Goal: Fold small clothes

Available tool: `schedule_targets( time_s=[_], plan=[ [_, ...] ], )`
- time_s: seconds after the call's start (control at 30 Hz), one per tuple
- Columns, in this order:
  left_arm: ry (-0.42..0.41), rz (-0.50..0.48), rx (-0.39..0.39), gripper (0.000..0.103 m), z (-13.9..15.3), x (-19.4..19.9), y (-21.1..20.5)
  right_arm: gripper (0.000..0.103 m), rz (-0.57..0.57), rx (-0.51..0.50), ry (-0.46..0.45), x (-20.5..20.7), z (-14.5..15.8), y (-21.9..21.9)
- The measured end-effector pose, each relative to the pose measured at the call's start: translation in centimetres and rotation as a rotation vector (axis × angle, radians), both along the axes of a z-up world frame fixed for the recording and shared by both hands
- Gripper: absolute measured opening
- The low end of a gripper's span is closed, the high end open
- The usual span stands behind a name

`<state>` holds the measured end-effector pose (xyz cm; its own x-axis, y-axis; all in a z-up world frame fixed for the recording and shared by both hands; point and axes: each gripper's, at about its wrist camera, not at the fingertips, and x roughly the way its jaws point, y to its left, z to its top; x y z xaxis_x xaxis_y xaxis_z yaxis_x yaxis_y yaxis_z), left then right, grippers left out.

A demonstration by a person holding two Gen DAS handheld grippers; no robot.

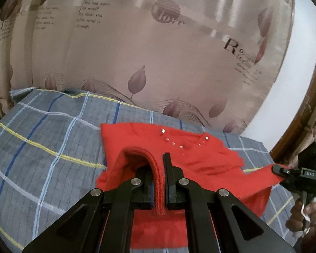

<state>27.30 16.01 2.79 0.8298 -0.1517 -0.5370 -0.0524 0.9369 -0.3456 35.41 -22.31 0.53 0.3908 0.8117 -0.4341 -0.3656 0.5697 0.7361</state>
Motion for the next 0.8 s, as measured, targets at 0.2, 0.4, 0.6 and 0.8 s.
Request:
schedule_targets(
  time_s=[0.2,0.4,0.6,0.8],
  plan=[
    [0.033,0.017,-0.002,0.007,-1.4,3.1,0.3,0.004,-0.023,0.013,0.034,3.0,-1.8,0.0],
    [0.072,0.036,-0.021,0.007,-3.1,5.1,1.0,0.004,-0.036,0.007,0.062,4.9,-3.2,0.2],
    [0.094,0.046,-0.015,0.007,-4.1,6.6,1.3,0.004,-0.05,0.007,0.081,6.1,-4.1,0.1],
    [0.091,0.046,0.01,0.007,-4.3,7.7,1.0,0.004,-0.057,0.001,0.091,7.2,-4.5,0.2]
  ],
)
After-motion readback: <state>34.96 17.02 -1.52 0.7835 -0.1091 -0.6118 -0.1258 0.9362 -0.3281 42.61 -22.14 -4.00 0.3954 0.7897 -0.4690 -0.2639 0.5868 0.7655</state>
